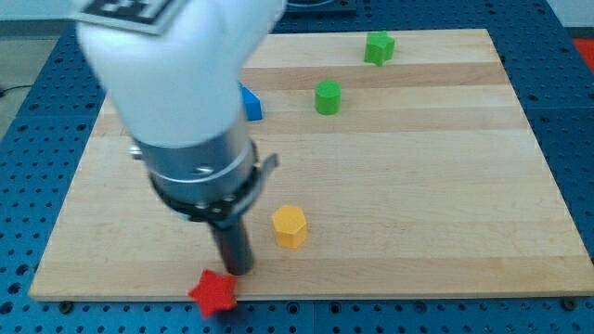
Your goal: Push the yellow hexagon into the yellow heart
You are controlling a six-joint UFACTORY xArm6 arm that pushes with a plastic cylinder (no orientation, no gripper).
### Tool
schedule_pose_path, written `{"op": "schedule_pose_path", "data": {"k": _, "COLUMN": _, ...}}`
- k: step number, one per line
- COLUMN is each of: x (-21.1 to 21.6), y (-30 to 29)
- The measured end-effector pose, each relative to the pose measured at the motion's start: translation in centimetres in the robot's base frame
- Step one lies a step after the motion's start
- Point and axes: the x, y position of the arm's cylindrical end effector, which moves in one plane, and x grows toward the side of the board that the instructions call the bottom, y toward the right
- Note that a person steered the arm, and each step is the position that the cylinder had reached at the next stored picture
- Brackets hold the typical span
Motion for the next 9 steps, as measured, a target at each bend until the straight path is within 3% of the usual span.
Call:
{"op": "schedule_pose_path", "data": {"k": 2, "x": -2.8, "y": 8.4}}
{"op": "schedule_pose_path", "data": {"k": 3, "x": -6.6, "y": 1.0}}
{"op": "schedule_pose_path", "data": {"k": 4, "x": -4.6, "y": 0.6}}
{"op": "schedule_pose_path", "data": {"k": 5, "x": -0.5, "y": 6.2}}
{"op": "schedule_pose_path", "data": {"k": 7, "x": -4.0, "y": -5.6}}
{"op": "schedule_pose_path", "data": {"k": 8, "x": -0.2, "y": -3.6}}
{"op": "schedule_pose_path", "data": {"k": 9, "x": 0.4, "y": -7.9}}
